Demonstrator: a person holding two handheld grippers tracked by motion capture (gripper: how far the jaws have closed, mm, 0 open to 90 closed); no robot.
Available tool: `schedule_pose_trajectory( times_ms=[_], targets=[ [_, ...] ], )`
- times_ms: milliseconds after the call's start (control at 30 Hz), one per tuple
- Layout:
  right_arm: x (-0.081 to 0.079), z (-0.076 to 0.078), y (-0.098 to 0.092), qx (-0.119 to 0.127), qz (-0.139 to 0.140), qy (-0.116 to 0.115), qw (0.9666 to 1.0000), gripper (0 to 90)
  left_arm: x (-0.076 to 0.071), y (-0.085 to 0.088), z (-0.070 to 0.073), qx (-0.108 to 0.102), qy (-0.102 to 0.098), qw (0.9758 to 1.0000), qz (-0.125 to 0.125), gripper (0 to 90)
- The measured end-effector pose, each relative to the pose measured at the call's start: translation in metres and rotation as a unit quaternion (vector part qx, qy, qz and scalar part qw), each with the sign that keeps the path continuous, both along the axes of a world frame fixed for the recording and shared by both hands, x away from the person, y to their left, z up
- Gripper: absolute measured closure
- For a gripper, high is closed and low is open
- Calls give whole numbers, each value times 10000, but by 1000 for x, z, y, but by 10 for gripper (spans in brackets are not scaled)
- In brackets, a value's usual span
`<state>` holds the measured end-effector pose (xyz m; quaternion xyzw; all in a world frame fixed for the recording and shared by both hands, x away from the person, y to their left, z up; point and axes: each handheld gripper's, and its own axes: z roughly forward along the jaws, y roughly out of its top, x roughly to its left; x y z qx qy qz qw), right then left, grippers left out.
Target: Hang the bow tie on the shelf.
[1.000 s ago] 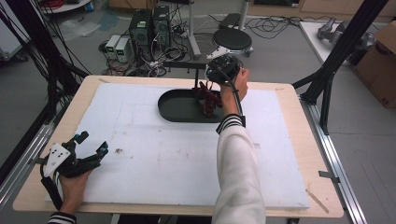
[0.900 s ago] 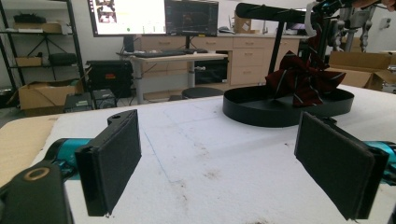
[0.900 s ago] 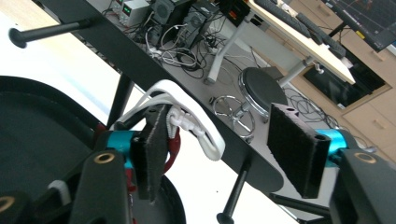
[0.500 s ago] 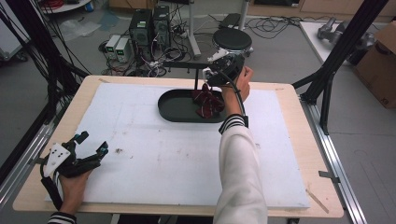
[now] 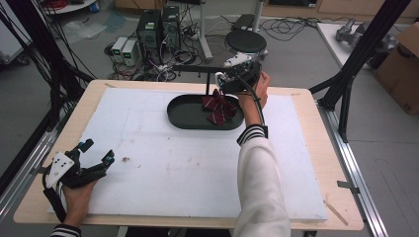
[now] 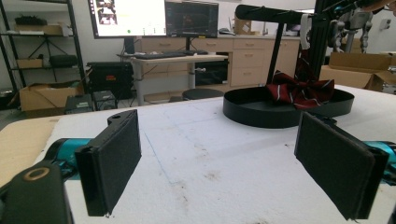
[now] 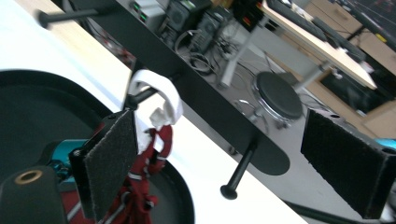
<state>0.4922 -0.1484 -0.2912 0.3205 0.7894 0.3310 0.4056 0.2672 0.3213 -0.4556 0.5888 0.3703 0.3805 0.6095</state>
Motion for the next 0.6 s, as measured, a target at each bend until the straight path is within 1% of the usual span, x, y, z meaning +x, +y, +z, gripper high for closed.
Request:
schedule_pose_trajectory(
  times_ms=[33, 100, 133, 167, 267, 300, 333, 367, 400, 433, 467, 500, 533, 567, 600],
  targets=[
    [-2, 1, -2, 110, 56, 28, 9999, 101, 0, 0, 0, 10, 5, 10000, 8, 149],
    [-6, 4, -8, 298, 131, -1, 9995, 101, 0, 0, 0, 1, 6, 10000, 1, 149],
    [-10, 6, -12, 427, 184, 3, 9989, 101, 0, 0, 0, 7, 10, 10000, 1, 149],
    [-13, 8, -16, 500, 245, 6, 9985, 101, 0, 0, 0, 14, 7, 10000, 11, 149],
    [-28, 9, -29, 763, 442, -121, 9960, 101, 0, 0, 0, 13, 2, 10000, 27, 149],
    [-34, 9, -34, 861, 492, -75, 9950, 101, 0, 0, 0, 15, 3, 10000, 28, 149],
    [-45, 8, -45, 1095, 589, -120, 9922, 101, 0, 0, 0, 12, 3, 10000, 29, 149],
    [-45, 8, -45, 1095, 589, -120, 9922, 101, 0, 0, 0, 8, 4, 10000, 31, 149],
    [-52, 7, -50, 1258, 663, -131, 9898, 101, 0, 0, 0, 12, 7, 10000, 26, 149],
    [-58, 6, -55, 1388, 725, -65, 9876, 101, 0, 0, 0, 3, 6, 10000, 28, 149],
    [-65, 4, -60, 1531, 809, -92, 9849, 101, 0, 0, 0, 10, 10, 10000, 27, 149],
    [-80, 1, -67, 1680, 905, -39, 9816, 101, -1, 0, 0, -2, -6, 10000, 22, 148],
    [-80, 1, -67, 1680, 905, -39, 9816, 101, -1, 0, 0, 4, -5, 10000, 26, 148],
    [-89, -2, -70, 1771, 977, -118, 9793, 101, -1, 0, 0, 0, -8, 10000, 22, 148],
    [-97, -4, -73, 1865, 1060, -149, 9766, 101, 0, 0, 0, -6, -4, 10000, 22, 148]
  ],
)
